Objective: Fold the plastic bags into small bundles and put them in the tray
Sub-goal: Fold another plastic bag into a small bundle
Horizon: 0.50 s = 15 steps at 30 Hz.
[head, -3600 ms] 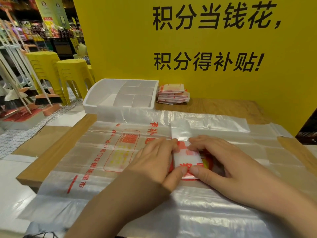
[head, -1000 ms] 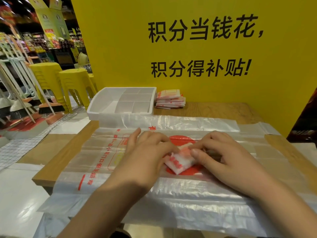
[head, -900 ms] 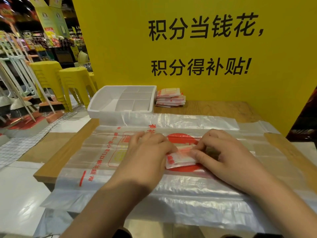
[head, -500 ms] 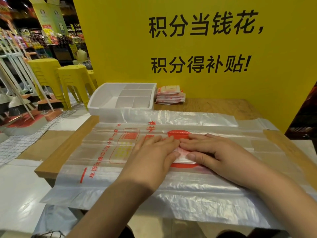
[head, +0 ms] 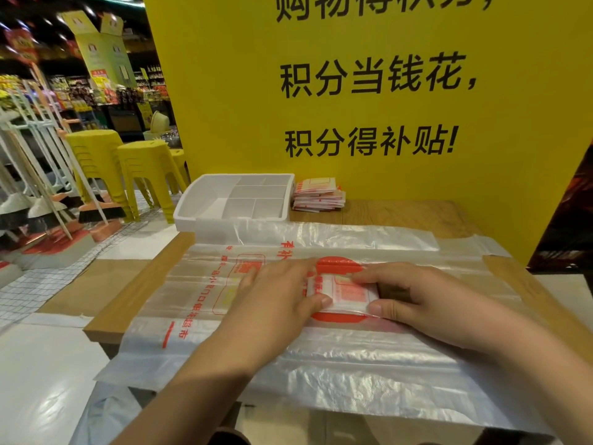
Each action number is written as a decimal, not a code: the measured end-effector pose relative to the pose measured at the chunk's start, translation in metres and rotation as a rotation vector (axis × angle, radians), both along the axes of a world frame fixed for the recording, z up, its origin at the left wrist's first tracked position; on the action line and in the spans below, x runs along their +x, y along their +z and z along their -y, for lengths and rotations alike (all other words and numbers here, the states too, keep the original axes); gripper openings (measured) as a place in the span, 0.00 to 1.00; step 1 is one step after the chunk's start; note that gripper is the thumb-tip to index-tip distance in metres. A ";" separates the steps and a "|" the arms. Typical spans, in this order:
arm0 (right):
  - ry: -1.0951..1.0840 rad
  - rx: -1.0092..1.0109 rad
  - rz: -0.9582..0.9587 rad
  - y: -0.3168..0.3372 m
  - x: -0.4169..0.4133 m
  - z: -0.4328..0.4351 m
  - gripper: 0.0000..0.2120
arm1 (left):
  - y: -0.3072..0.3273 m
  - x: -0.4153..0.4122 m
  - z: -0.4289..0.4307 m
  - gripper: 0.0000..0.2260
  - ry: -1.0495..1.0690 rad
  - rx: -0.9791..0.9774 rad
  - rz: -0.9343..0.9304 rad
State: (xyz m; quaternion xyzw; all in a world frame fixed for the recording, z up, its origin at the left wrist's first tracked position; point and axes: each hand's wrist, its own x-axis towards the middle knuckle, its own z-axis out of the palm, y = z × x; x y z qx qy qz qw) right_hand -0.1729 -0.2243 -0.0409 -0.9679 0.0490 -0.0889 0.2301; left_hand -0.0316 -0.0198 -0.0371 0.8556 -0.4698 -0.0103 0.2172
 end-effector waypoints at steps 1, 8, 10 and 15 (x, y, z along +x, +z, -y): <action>-0.002 0.014 0.012 0.001 0.000 0.000 0.21 | 0.002 0.001 0.001 0.26 0.026 0.007 0.033; -0.024 0.098 0.113 0.010 0.013 -0.004 0.27 | 0.016 0.012 0.014 0.23 -0.009 -0.232 -0.292; -0.068 0.153 0.166 0.014 0.018 -0.005 0.27 | 0.023 0.015 0.016 0.20 -0.020 -0.304 -0.384; -0.082 0.708 0.221 0.032 0.030 0.007 0.17 | 0.049 0.030 0.031 0.16 -0.117 -0.535 -0.805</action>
